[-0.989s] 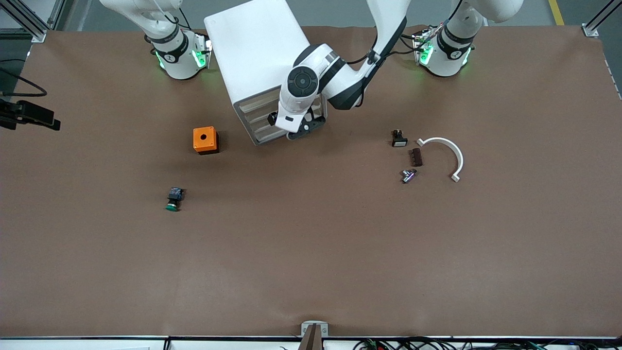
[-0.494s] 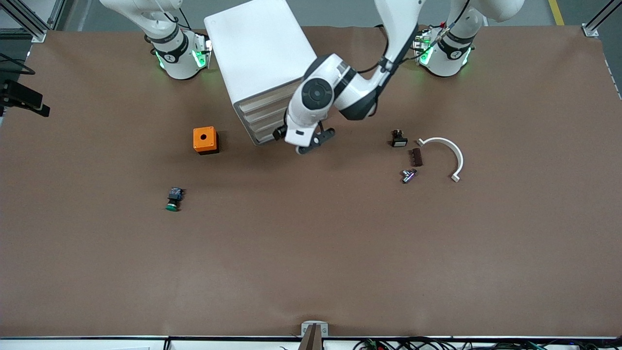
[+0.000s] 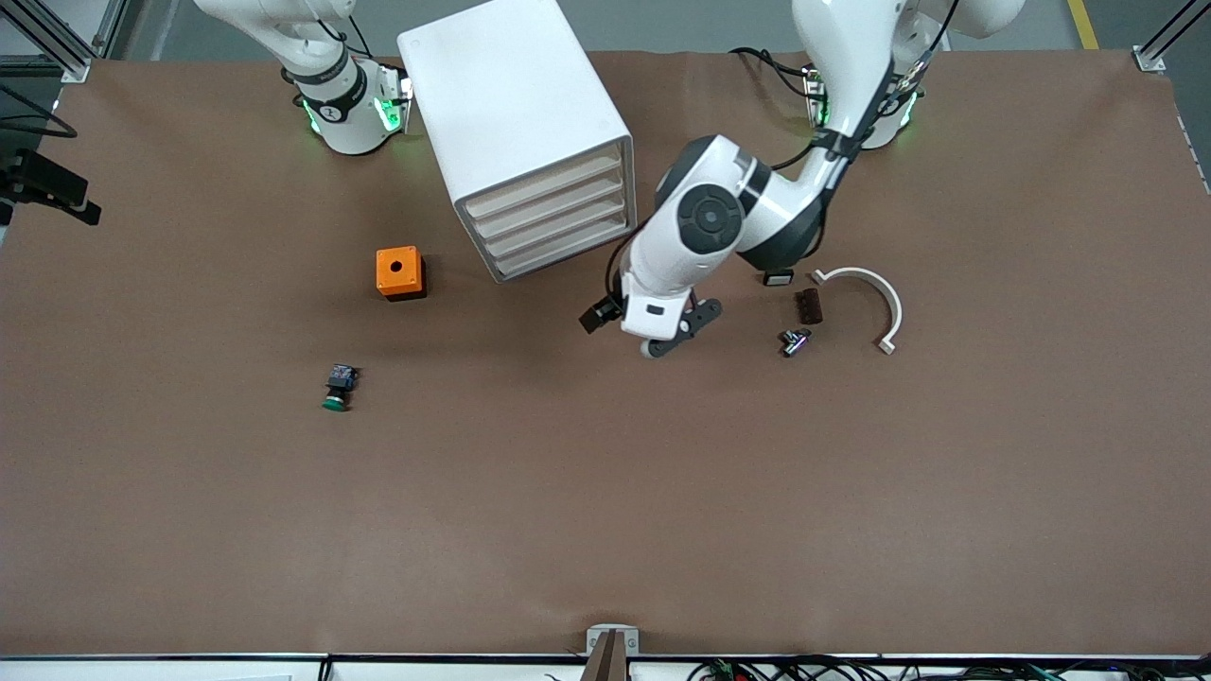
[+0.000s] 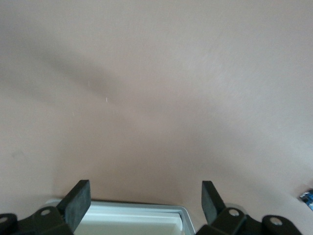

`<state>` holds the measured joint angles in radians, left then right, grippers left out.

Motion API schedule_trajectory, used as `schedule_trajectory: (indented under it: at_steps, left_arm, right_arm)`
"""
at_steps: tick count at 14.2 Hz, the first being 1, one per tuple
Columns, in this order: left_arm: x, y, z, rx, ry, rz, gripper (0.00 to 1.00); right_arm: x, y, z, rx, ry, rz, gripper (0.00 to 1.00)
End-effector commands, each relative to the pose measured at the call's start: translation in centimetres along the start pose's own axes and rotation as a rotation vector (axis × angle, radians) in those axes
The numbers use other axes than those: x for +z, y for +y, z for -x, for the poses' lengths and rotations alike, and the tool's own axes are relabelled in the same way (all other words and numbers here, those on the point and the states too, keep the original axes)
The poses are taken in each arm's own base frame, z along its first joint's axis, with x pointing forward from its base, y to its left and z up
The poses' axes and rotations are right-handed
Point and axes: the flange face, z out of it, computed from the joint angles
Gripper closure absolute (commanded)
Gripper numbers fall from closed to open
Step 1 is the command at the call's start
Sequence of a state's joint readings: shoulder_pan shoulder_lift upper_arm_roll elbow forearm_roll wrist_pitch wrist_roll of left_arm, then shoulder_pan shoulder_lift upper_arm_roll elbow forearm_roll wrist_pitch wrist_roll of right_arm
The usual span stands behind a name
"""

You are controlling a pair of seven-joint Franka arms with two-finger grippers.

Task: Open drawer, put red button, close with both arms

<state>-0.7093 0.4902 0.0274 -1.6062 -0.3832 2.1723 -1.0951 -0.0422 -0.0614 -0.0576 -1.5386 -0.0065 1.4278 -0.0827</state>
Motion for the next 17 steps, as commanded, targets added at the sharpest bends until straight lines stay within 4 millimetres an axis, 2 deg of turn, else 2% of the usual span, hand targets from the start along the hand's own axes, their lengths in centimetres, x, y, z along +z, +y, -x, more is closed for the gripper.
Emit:
schedule_trajectory:
  at_steps: [1, 5, 7, 10, 14, 17]
  left_arm:
    - [-2.9, -3.0, -1.7, 0.078, 0.012, -0.001, 0.00]
    - [-6.0, -8.0, -4.6, 0.193, 0.017, -0.001, 0.00]
    - [-7.8, -10.4, -6.4, 0.275, 0.061, -0.025, 0.00]
    - [-11.5, -14.6, -9.1, 0.336, 0.139, -0.064, 0.00]
    - [-17.5, -20.8, -13.8, 0.430, 0.112, -0.082, 0.00]
    - [-20.0, -24.6, -16.7, 0.454, 0.096, -0.087, 0.00]
  right_arm:
    - [0.1, 1.0, 1.7, 0.007, 0.019, -0.004, 0.00]
    - [0.3, 1.3, 1.6, -0.031, 0.012, -0.011, 0.00]
    - [0.4, 2.3, 1.7, -0.030, 0.016, -0.015, 0.00]
    - [0.5, 2.2, 2.0, -0.031, 0.003, -0.023, 0.00]
    - [0.8, 2.1, 2.9, -0.031, 0.017, -0.023, 0.00]
    - [0.8, 1.4, 2.8, -0.044, 0.018, -0.037, 0.00]
